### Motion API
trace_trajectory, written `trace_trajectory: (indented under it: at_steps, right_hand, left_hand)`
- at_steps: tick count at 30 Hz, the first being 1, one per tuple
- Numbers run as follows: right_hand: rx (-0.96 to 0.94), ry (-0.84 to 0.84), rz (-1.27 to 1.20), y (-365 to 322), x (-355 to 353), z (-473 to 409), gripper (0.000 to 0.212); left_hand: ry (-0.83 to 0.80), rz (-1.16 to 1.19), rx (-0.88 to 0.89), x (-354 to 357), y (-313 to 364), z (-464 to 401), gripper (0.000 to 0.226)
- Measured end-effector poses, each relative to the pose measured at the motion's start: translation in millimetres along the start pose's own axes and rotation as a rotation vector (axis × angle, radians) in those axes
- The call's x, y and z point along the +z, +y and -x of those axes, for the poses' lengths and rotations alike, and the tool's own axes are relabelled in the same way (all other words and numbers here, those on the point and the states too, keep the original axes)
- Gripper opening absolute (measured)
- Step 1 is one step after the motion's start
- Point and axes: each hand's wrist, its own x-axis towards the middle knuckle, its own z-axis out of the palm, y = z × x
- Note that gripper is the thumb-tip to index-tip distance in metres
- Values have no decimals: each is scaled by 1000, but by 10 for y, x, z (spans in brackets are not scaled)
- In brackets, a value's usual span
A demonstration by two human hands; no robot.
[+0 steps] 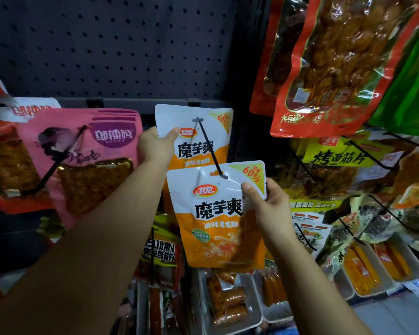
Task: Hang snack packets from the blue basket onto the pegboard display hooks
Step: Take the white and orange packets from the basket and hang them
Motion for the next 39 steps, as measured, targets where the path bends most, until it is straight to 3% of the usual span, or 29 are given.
trace_trajectory:
  at_steps: [9, 14, 16, 19, 22, 24, 28, 39]
  right_hand:
    - [13, 2, -35, -34, -60, 79, 5]
    - [27, -4, -67, -77, -78, 187, 5]
    - [24, -17, -77, -90, -89, 237, 7]
    - [30, 6, -100, -109, -97, 310, 6]
    - [53, 21, -99, -118, -103, 366, 4]
    - [63, 12, -102, -131, -100, 400, 4]
    - [46, -19, -158, -179, -86, 480, 5]
    - [-133, -40, -264, -563, -13, 495, 11]
  left_hand:
    - [-126, 53, -60, -54, -28, 29, 19]
    - [-369, 21, -99, -300, -163, 397, 57]
    - [-378, 66, -93, -427, -233, 632, 63]
    - [-375, 220, -76, -608, -293, 962, 53]
    - [-503, 307, -61, -710, -265, 1251, 56]
    - [-533, 254, 38, -724, -251, 1383, 36]
    - [-421, 262, 161, -763, -246, 1482, 6]
    - [-378, 410, 310, -844, 127, 1510, 9]
